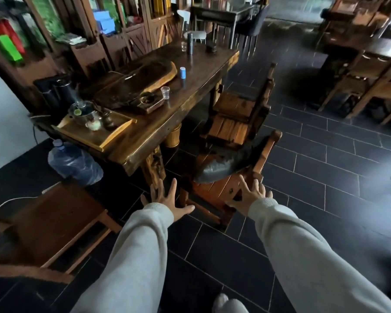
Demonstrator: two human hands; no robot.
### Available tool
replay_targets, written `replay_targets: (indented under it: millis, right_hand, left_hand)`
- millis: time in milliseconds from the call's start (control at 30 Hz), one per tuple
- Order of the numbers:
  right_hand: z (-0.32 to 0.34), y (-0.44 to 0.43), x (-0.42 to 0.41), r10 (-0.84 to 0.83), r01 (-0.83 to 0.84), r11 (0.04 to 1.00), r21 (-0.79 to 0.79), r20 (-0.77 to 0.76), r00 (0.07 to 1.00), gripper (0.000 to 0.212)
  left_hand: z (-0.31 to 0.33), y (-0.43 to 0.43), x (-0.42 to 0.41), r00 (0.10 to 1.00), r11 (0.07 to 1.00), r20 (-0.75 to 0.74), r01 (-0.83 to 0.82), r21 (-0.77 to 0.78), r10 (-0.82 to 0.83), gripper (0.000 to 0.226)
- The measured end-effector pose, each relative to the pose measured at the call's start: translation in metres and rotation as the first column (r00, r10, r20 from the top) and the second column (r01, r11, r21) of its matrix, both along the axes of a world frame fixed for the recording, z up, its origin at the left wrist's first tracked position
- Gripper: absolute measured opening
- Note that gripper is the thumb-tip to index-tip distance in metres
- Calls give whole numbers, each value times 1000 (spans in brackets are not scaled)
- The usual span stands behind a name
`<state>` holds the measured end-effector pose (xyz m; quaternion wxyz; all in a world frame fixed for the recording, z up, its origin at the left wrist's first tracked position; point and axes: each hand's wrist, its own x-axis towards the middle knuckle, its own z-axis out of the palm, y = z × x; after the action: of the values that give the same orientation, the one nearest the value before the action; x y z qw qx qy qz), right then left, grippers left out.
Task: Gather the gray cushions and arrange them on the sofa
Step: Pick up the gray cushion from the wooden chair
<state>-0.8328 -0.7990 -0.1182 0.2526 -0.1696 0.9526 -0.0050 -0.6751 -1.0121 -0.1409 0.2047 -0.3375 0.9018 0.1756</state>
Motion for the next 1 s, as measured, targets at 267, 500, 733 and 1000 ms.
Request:
replay_targets:
  millis: [267,500,733,1000]
  right_hand:
    - [-37,-43,-156,-9,7,999,53,32,999,101]
    - [-89,-61,-328,17,-22,993,115,43,999,98]
    - [-142,-78,-465,247,-259,931,257,79,966,100]
    - [-199,-97,-533,314,-345,851,397,143,939,120]
  left_hand:
    - [-52,-34,-130,999,994,36,-25,107,21,118]
    - [-92,-38,-259,979,972,190,-115,204,76,113]
    - [-134,-22,-362,959,936,267,-181,301,100,107]
    - [-184,-12,-403,895,935,427,-254,247,131,108]
